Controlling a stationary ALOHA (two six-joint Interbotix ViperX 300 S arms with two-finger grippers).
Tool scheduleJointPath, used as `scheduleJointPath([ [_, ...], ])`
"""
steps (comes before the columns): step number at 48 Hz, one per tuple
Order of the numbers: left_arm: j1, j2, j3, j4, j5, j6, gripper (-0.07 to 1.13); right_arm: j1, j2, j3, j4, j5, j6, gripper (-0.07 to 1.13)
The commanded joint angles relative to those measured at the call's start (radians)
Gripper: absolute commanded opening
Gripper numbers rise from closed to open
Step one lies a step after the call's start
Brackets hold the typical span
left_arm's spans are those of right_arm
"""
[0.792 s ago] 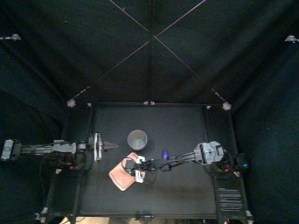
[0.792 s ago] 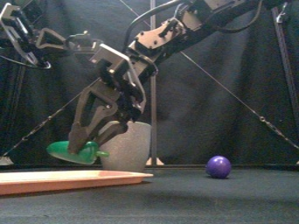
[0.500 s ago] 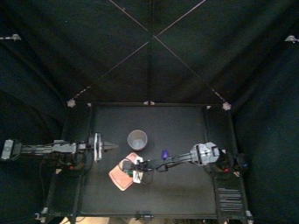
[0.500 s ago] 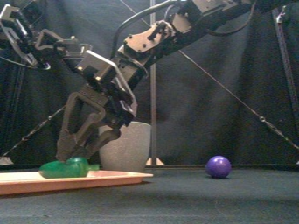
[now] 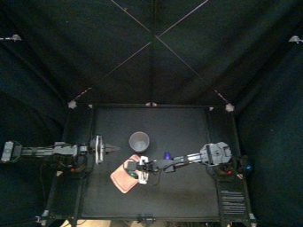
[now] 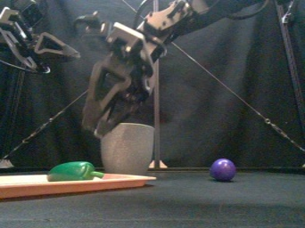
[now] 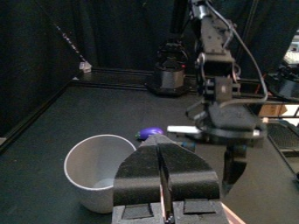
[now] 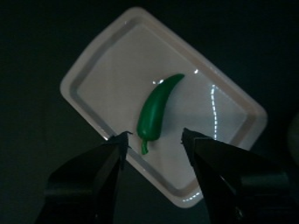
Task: Pick the green pepper then place it on the pink plate
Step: Drop green pepper on the pink plate and return to neutral
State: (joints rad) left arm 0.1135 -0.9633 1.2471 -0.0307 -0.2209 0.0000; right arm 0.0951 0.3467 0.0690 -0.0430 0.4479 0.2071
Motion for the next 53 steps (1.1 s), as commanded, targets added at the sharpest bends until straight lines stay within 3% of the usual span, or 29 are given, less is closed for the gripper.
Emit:
scheduleJointPath([
  [1, 0.0, 0.002, -0.015, 0.0, -0.003, 0.0, 0.02, -0.006, -0.141, 0.061, -0.015, -0.074, -0.002, 0.88],
  [27, 0.017, 0.002, -0.006, 0.005, -0.003, 0.002, 0.02, -0.06, -0.502, 0.569, -0.12, -0.687, -0.014, 0.88],
  [40, 0.02, 0.002, -0.002, 0.003, -0.003, 0.002, 0.02, -0.098, -0.598, 0.716, -0.15, -0.848, -0.009, 0.88],
  [53, 0.031, 0.002, 0.023, -0.005, -0.003, -0.002, 0.02, -0.114, -0.617, 0.77, -0.155, -0.881, -0.012, 0.88],
])
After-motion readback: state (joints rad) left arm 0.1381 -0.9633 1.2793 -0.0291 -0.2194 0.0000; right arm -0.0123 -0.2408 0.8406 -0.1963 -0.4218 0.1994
